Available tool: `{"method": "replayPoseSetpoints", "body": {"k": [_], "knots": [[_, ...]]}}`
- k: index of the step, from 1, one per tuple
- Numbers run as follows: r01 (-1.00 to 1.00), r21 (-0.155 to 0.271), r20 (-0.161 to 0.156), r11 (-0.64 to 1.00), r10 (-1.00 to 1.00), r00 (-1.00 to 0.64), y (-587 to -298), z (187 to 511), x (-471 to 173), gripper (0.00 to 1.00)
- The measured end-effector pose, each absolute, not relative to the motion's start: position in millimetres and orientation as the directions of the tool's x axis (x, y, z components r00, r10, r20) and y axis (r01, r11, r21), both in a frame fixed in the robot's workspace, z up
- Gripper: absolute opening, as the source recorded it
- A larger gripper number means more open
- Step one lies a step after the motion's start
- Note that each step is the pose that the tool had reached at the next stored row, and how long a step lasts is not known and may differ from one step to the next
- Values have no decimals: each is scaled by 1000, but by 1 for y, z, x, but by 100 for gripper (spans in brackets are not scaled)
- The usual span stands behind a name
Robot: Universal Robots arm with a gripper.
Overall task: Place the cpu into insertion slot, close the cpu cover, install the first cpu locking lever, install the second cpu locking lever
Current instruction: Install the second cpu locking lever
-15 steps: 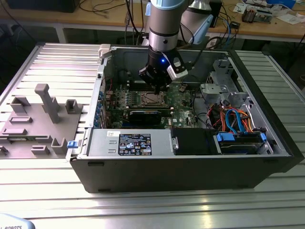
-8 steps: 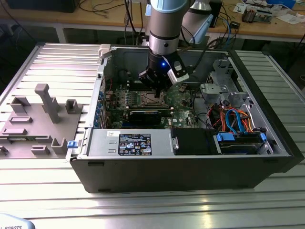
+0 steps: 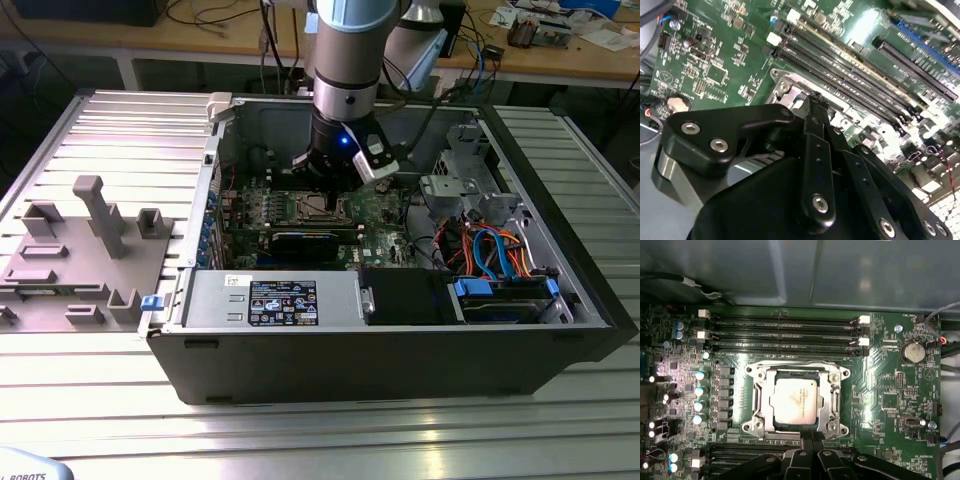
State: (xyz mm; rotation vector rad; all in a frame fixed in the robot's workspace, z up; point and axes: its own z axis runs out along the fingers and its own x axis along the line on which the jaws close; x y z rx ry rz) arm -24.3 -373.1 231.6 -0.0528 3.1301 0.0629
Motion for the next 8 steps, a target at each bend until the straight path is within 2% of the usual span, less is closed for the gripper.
{"method": "replayPoseSetpoints", "body": {"k": [3,8], "knots": [[-34,42,-13,999,-33,-999,-384,232,-27,11],[-34,86,-16,996,-33,-999,-388,232,-39,11]]}}
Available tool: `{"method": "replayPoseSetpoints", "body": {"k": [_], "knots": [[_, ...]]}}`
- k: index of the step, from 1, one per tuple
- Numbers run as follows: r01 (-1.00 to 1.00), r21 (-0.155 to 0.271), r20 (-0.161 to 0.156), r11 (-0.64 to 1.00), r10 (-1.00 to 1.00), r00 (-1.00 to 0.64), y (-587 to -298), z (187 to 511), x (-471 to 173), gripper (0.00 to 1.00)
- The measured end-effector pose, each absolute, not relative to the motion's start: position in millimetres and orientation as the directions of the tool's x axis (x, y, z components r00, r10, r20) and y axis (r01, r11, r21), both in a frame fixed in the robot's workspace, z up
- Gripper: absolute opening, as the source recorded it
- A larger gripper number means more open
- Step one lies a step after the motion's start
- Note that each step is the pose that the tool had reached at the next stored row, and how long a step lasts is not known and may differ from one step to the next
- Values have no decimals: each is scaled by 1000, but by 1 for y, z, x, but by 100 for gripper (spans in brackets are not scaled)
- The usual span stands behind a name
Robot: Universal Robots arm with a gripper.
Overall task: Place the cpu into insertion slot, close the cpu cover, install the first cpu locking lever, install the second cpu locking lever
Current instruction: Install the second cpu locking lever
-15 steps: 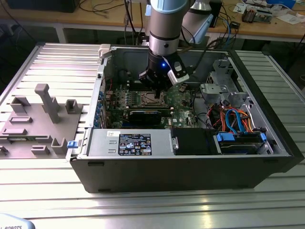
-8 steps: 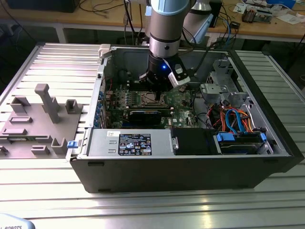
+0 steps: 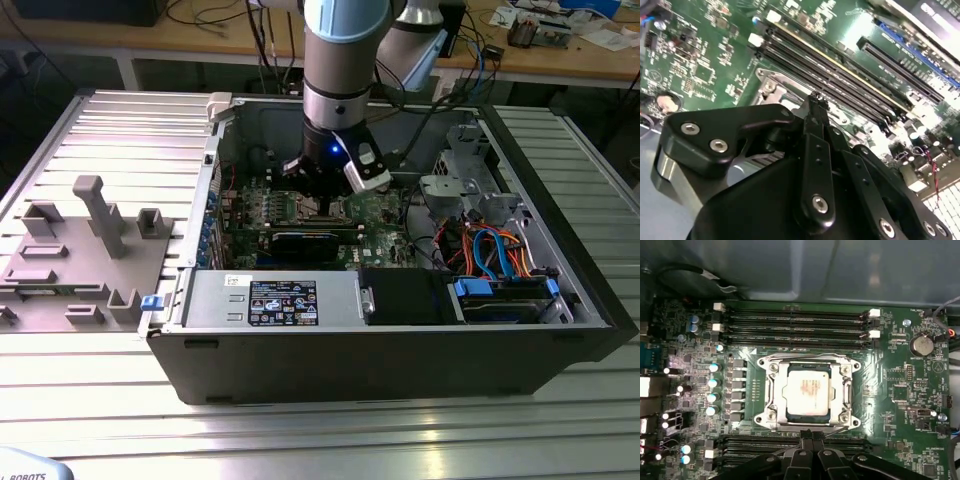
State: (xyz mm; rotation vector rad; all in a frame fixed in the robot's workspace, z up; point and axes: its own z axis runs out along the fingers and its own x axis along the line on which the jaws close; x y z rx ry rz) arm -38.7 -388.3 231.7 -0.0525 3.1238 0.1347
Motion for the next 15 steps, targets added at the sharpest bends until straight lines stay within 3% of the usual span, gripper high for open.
{"method": "replayPoseSetpoints", "body": {"k": [15], "knots": [[-35,105,-28,994,-32,-999,-400,231,-80,11]]}}
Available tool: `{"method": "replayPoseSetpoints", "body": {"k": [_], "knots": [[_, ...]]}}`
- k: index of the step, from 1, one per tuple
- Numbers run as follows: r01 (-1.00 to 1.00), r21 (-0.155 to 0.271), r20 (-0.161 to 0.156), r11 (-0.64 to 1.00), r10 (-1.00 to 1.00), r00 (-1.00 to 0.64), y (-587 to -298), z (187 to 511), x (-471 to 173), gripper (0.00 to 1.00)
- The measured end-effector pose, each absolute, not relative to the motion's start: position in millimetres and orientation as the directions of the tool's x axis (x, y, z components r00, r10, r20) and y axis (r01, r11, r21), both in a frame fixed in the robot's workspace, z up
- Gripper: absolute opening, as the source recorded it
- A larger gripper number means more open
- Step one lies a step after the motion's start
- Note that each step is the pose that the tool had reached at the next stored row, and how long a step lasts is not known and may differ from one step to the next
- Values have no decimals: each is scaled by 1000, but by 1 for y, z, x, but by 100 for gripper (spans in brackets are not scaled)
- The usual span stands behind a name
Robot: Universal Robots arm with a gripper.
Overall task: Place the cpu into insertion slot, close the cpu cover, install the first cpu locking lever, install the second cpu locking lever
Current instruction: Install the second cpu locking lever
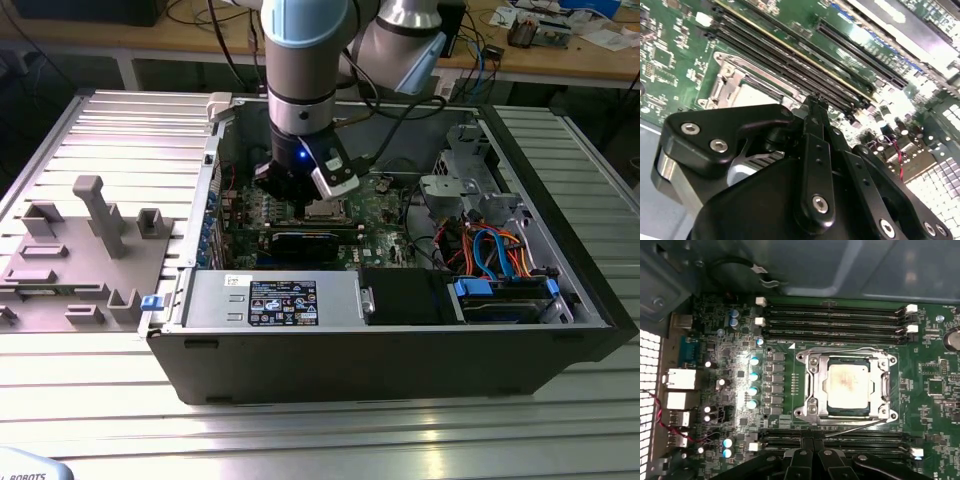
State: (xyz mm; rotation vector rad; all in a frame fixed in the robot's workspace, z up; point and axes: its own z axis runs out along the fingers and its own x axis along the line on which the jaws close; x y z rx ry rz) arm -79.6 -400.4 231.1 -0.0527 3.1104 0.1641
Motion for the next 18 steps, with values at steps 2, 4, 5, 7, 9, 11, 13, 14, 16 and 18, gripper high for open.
{"method": "replayPoseSetpoints", "body": {"k": [2,4,5,7,9,11,13,14,16,18], "knots": [[-35,105,-28,994,-33,-999,-402,230,-82,11],[-35,106,-28,994,-33,-999,-404,229,-82,11],[-35,108,-28,994,-32,-999,-404,229,-83,11],[-35,115,-28,993,-32,-999,-405,227,-83,11],[-36,129,-29,991,-32,-999,-405,226,-83,11],[-37,145,-30,989,-33,-999,-405,222,-84,11],[-38,153,-30,988,-34,-999,-405,219,-85,11],[-38,155,-30,987,-34,-999,-405,216,-85,11],[-38,158,-30,987,-34,-999,-405,213,-86,11],[-39,160,-30,986,-34,-999,-405,210,-86,11]]}}
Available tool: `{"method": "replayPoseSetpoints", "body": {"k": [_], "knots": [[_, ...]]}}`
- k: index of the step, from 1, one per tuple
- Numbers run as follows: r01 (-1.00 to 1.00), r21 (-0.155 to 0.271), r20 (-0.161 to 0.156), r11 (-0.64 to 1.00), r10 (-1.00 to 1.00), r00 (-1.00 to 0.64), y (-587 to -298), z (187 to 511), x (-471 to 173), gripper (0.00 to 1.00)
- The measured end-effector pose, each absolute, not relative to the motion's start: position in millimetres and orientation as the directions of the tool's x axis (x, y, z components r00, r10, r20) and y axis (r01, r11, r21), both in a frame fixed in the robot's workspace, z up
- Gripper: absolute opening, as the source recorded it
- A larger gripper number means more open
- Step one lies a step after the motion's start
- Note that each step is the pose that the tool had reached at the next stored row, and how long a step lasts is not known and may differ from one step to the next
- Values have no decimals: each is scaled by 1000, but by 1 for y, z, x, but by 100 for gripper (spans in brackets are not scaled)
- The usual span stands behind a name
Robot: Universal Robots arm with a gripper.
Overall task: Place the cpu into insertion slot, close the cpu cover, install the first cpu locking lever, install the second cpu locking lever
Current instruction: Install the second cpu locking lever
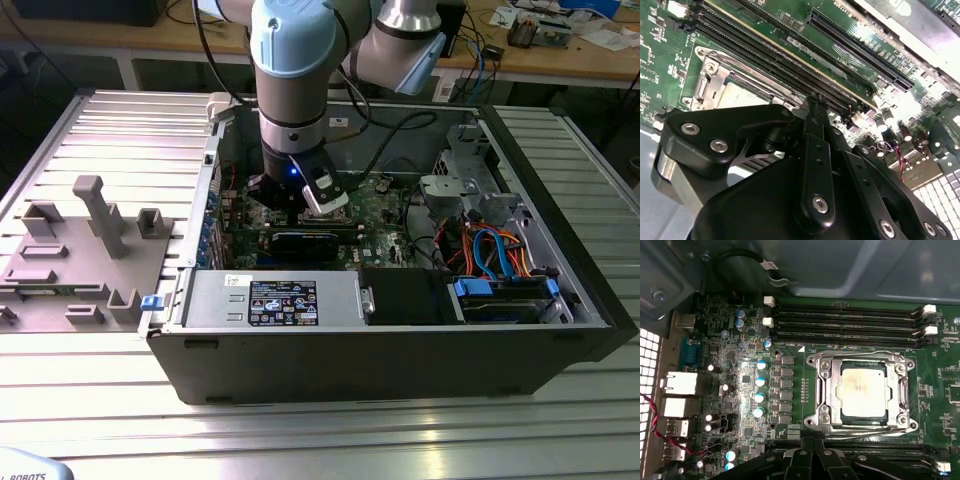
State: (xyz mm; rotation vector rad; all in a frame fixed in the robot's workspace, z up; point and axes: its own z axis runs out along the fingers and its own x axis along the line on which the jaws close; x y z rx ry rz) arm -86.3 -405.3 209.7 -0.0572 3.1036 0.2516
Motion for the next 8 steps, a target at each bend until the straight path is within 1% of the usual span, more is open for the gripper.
{"method": "replayPoseSetpoints", "body": {"k": [8], "knots": [[-42,165,-30,985,-38,-999,-400,203,-87,11]]}}
